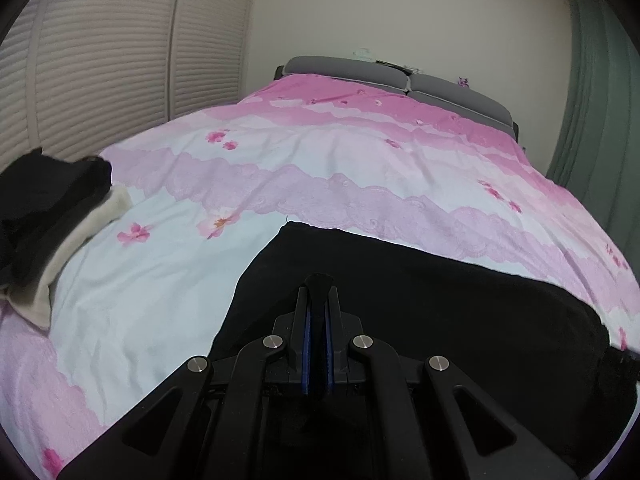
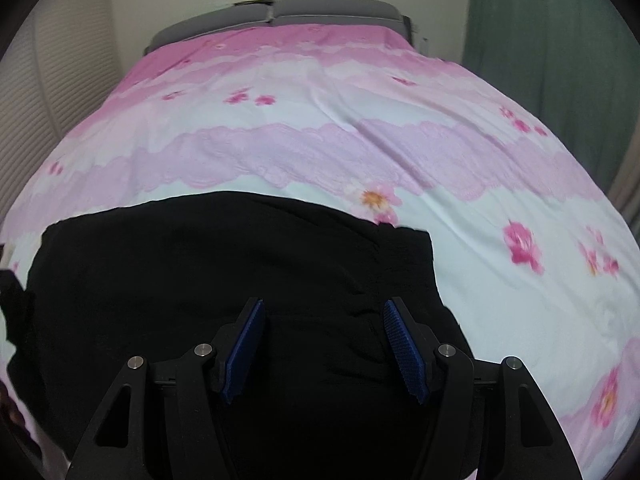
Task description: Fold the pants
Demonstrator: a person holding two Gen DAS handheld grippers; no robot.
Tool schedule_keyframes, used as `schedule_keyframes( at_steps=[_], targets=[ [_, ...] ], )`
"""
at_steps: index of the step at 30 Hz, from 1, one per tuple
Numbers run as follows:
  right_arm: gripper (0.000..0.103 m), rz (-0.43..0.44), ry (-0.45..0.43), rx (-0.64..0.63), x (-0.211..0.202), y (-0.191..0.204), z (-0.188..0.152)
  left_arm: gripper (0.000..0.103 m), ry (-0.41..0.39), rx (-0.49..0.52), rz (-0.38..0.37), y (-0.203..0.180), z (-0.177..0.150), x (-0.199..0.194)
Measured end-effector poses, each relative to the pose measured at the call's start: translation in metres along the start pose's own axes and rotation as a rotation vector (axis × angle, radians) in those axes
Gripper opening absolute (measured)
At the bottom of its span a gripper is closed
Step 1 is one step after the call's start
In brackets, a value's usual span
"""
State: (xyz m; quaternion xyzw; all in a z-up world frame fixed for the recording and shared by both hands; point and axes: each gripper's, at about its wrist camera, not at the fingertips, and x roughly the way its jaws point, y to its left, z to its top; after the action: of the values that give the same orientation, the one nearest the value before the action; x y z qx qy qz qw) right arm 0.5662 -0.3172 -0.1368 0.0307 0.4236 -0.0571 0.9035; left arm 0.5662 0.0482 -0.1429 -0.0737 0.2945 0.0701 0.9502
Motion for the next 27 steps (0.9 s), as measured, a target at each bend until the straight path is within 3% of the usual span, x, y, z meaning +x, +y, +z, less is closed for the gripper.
schedule_keyframes(
  at_steps=[5, 10, 14, 22, 27],
  targets=[
    [0.063, 0.041, 0.005, -0.019, -0.011, 0.009, 0.001, 0.008, -0.025, 0.028, 0.004, 0.0, 0.003, -0.012],
    [0.063, 0.033, -0.03, -0.041, -0.019, 0.03, 0.008, 0.008, -0.03, 0.027, 0.035, 0.013, 0.025, 0.001],
    [0.063, 0.077, -0.055, -0.065, -0.025, 0.05, 0.013, 0.008, -0.035, 0.041, 0.032, 0.021, 0.041, 0.008],
    [0.063, 0.087, -0.064, -0.069, -0.012, 0.067, 0.024, 0.008, -0.041, 0.06, 0.02, 0.018, 0.058, 0.043],
    [0.063, 0.107, -0.054, -0.048, -0.001, 0.066, 0.027, 0.009, -0.032, 0.111, 0.002, 0.008, 0.051, 0.056]
  ],
)
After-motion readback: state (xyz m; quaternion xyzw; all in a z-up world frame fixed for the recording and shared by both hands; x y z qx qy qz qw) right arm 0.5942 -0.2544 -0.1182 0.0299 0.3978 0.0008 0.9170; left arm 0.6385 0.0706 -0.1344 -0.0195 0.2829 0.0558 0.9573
